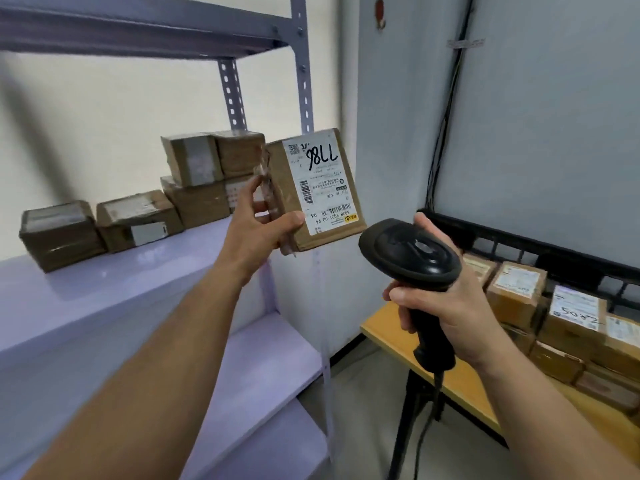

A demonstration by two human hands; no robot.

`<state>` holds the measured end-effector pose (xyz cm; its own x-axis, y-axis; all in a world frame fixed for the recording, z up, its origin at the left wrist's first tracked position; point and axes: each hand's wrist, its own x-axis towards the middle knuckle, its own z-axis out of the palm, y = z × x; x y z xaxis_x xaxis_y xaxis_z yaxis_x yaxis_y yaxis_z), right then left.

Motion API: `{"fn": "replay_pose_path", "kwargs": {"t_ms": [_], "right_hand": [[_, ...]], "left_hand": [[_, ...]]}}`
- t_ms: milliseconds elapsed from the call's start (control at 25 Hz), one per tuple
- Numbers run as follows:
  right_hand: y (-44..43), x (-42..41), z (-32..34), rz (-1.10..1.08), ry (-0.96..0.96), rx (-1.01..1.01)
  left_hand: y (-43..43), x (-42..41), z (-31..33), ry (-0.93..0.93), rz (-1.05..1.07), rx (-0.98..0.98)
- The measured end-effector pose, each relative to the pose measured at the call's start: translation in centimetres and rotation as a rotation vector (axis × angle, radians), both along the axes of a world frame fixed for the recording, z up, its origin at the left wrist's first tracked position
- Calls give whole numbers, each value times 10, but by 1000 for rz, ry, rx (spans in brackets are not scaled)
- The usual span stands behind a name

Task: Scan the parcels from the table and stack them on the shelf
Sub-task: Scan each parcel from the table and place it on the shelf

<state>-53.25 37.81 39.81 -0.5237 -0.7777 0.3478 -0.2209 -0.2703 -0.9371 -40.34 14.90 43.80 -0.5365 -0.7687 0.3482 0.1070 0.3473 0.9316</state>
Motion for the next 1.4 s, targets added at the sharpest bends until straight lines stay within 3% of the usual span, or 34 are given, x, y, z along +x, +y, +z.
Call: {"fn": "replay_pose_path", "kwargs": {"t_ms": [320, 480, 920, 1200, 1400], "right_hand": [[-112, 60, 16, 154, 38, -53], [-158, 81, 14, 188, 23, -66], [-221, 85, 8, 162, -19, -32], [-228, 81, 2, 172, -3, -7], [-226, 79, 0, 176, -9, -11]], "left_hand": [[-93, 106, 40, 45, 263, 13], [-147, 136, 50, -17, 391, 38], [-249, 130, 40, -212, 566, 18], [-250, 129, 22, -355, 520, -137], [-255, 125, 15, -359, 577, -178]]}}
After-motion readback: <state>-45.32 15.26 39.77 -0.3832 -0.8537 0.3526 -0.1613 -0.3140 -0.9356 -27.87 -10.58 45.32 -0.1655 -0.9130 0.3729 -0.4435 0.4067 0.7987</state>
